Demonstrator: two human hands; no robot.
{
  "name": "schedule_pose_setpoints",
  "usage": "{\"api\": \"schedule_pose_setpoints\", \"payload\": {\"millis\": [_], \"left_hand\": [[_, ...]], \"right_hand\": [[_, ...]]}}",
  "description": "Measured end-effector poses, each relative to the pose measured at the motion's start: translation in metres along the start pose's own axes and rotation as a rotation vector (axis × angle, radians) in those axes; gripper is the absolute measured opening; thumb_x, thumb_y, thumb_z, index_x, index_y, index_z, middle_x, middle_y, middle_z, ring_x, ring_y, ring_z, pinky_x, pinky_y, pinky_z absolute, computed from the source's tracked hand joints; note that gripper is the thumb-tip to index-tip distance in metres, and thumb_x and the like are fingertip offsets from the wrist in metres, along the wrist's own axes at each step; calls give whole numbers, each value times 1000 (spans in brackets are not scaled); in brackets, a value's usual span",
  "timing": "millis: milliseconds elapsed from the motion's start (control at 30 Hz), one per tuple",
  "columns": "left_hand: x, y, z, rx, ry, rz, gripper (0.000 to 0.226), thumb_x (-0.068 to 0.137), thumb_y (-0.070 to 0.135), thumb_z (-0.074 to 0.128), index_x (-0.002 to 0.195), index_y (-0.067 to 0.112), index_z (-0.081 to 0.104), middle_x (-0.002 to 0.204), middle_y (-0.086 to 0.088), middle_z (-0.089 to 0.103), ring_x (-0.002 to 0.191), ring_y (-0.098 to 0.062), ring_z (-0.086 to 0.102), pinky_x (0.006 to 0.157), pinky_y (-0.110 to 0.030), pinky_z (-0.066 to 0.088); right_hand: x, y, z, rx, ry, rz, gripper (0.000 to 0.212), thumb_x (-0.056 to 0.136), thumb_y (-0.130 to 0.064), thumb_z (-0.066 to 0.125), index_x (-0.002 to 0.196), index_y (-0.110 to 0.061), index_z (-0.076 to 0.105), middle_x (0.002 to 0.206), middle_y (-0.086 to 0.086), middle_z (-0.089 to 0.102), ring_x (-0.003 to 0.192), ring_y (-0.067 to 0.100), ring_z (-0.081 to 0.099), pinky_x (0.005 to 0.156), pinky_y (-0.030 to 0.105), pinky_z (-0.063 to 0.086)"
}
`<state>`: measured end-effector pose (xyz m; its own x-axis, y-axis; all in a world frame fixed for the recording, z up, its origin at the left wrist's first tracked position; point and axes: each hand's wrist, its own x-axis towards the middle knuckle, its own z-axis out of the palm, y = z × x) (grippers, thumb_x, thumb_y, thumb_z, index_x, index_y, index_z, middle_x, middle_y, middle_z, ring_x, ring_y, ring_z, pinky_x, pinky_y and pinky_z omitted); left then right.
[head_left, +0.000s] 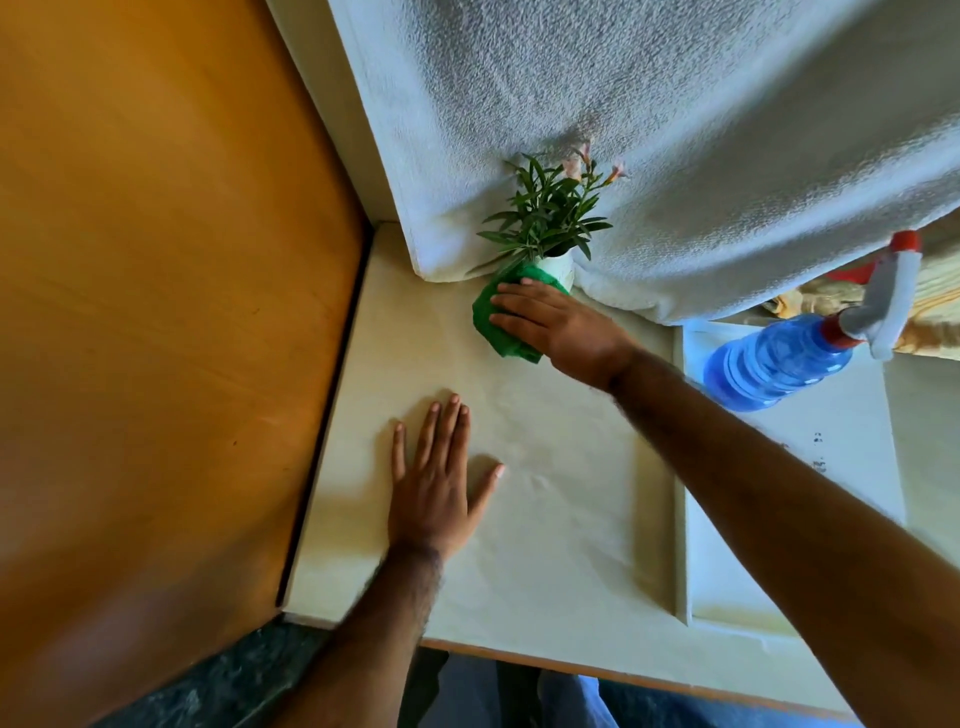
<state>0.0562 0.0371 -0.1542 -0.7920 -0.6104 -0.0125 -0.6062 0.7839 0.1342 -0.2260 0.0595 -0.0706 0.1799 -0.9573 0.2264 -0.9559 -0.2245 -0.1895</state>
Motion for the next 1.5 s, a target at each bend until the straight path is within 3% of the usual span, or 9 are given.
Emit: {"api": "schedule_pose_setpoints", "payload": {"millis": [300, 400, 500, 633, 867, 1100, 1233, 1333, 1500], "left_hand": [[-1, -3, 3, 21, 4, 4, 88, 100, 72, 32, 165, 16, 19, 174, -5, 21, 161, -24, 20, 128, -63, 22], [-1, -4, 3, 25, -1, 3, 88, 100, 72, 30, 165, 16, 18, 175, -5, 21, 161, -24, 19, 128, -63, 22], [-1, -3, 2, 19, -3, 5, 87, 100, 71, 32, 165, 15, 19, 174, -5, 21, 161, -24, 20, 127, -64, 23], [0, -1, 0, 32, -14, -3, 87, 100, 72, 29, 165, 16, 18, 174, -5, 21, 161, -24, 20, 127, -63, 24], [0, -2, 1, 36, -18, -1, 87, 100, 73, 26, 166, 16, 18, 175, -4, 20, 161, -24, 21, 128, -63, 22], [-1, -2, 2, 32, -1, 6, 85, 101, 71, 27, 165, 16, 20, 174, -4, 21, 160, -23, 22, 128, -63, 22], [-1, -4, 2, 32, -19, 4, 85, 101, 71, 27, 166, 17, 18, 175, -3, 19, 161, -23, 20, 128, -63, 21], [-1, -4, 3, 32, -38, 4, 86, 100, 72, 27, 166, 17, 16, 176, -3, 16, 162, -23, 18, 127, -64, 21], [0, -3, 4, 38, -32, -1, 86, 100, 73, 25, 166, 17, 14, 175, -4, 18, 162, -23, 18, 128, -63, 21]], "right_hand": [[-12, -18, 24, 261, -137, 215, 65, 77, 34, 50, 136, 7, 63, 146, 32, 55, 139, 52, 48, 114, 63, 42], [-6, -30, 17, 190, -30, 100, 48, 95, 16, 34, 124, 9, 71, 132, 32, 66, 131, 54, 56, 112, 66, 43], [-9, -30, 6, 79, 83, 68, 55, 113, -11, 23, 120, 5, 75, 130, 28, 70, 128, 49, 61, 113, 62, 42], [-20, -10, -2, 55, 134, 141, 36, 104, -2, 44, 119, 4, 76, 131, 28, 69, 129, 49, 60, 111, 63, 46], [-31, -5, 13, 212, 133, 196, 36, 89, 18, 69, 122, 5, 74, 135, 29, 66, 134, 47, 57, 113, 64, 43], [-40, -12, 28, 429, 100, 298, 36, 89, 13, 76, 124, 8, 72, 137, 31, 62, 133, 46, 57, 113, 64, 43], [-38, -17, 22, 491, 82, 365, 43, 84, 24, 64, 123, 6, 73, 138, 30, 62, 133, 44, 58, 115, 61, 43], [-38, -26, 14, 422, 60, 264, 41, 88, 9, 48, 118, 7, 76, 129, 30, 68, 128, 46, 62, 112, 60, 46], [-13, -15, 0, 218, 137, 61, 24, 94, 5, 63, 112, 5, 79, 123, 30, 72, 124, 50, 63, 112, 65, 42]]}}
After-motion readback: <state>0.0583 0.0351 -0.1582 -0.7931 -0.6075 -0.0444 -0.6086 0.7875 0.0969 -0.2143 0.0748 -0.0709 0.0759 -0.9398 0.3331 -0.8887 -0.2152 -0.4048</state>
